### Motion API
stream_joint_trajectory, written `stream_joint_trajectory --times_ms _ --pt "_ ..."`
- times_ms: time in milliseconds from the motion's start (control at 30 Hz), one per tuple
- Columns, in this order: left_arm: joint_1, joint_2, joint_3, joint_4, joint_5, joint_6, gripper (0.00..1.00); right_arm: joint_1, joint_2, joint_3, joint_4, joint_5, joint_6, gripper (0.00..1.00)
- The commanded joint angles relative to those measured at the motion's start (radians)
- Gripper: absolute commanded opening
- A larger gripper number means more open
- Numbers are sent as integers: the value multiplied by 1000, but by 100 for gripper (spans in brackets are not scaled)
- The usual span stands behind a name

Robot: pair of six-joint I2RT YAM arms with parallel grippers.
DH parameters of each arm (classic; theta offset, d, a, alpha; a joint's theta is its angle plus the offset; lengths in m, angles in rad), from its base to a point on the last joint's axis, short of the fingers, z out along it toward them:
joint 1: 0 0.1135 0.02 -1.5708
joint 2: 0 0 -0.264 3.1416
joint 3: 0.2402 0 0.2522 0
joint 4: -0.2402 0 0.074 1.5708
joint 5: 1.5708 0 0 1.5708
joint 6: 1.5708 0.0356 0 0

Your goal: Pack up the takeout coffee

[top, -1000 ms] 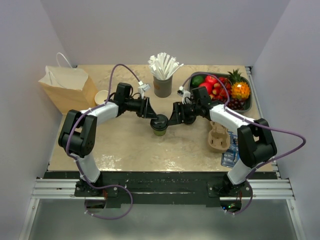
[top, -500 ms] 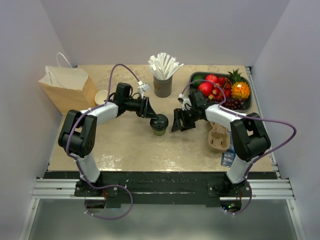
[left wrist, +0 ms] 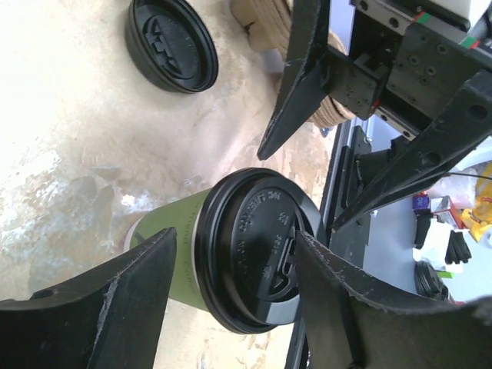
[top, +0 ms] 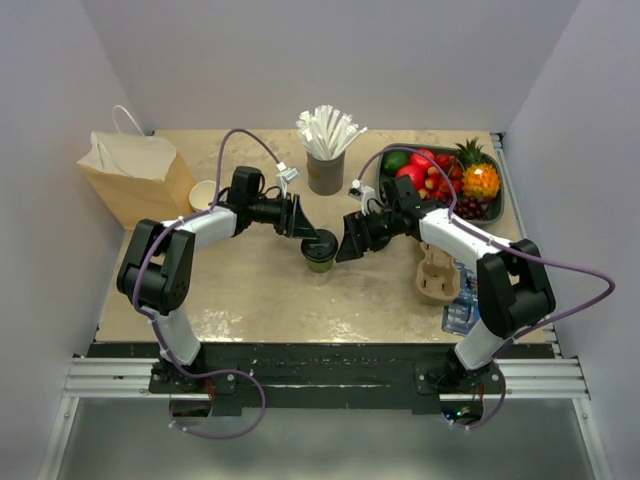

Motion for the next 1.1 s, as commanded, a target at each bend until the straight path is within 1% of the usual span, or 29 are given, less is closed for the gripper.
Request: stream_joint_trajectory --times_ms 0,267,400,700,867,1067 --pt "-3 -45 5 75 57 -30 68 2 -21 30 38 -82 -13 82" --pt "-3 -62 12 -53 7 74 68 0 5 41 77 -76 45 80" --pt "-3 -56 11 -97 -1 90 68 2 29 53 98 -67 78 80" --pt "-3 -36 -3 -102 -21 85 64 0 66 72 115 -34 107 79" --pt "-3 -33 -11 -96 -22 78 63 0 77 70 100 19 96 77" --pt "-3 -24 -26 -79 -32 65 63 0 118 60 74 87 134 77"
